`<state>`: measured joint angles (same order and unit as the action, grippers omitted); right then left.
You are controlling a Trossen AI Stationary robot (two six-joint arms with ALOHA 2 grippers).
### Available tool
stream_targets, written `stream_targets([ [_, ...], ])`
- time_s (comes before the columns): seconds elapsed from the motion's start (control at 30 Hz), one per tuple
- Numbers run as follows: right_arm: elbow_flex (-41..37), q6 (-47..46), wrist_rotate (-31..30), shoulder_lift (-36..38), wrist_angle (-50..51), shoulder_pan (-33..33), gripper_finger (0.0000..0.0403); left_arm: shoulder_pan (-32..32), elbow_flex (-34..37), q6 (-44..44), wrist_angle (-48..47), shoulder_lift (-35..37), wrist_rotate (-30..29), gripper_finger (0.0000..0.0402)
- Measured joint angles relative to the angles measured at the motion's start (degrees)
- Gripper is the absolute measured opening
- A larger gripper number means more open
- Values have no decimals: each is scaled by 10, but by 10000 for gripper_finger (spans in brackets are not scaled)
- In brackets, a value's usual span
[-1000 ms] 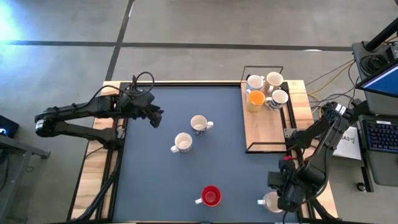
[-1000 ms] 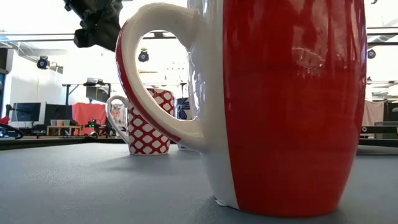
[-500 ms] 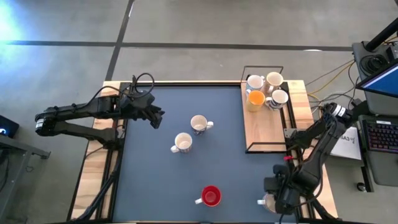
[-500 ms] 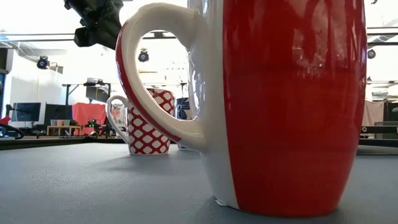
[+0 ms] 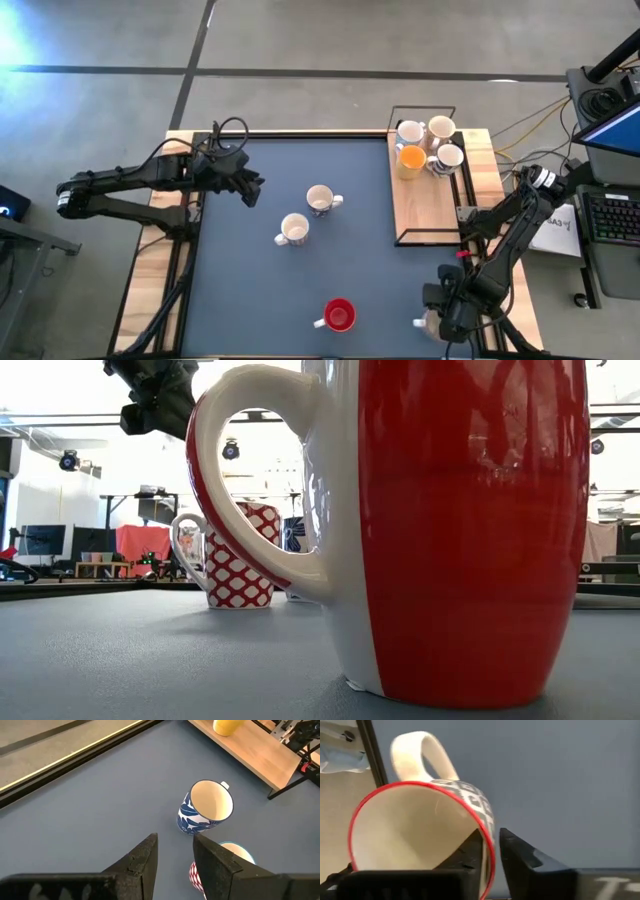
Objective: Place coffee mugs
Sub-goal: Put the gray cup on the shelf aligned with the dark blue cup
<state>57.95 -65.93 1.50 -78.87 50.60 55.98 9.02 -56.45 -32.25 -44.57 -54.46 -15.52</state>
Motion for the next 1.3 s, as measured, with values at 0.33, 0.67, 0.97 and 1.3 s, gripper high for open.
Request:
stream_targets([
  [0.33, 69, 58, -46, 0, -3, -22, 16, 0, 0, 9, 0, 0, -6, 107],
  [0.67, 127, 97, -222, 3, 32, -90, 15, 0, 0, 13, 0, 0, -6, 107],
  [0.97, 143, 110, -225, 4, 37, -209, 14, 0, 0, 20, 0, 0, -6, 107],
  [1.3, 226, -36, -222, 5, 237, -341, 13, 0, 0, 47, -28, 0, -5, 107],
])
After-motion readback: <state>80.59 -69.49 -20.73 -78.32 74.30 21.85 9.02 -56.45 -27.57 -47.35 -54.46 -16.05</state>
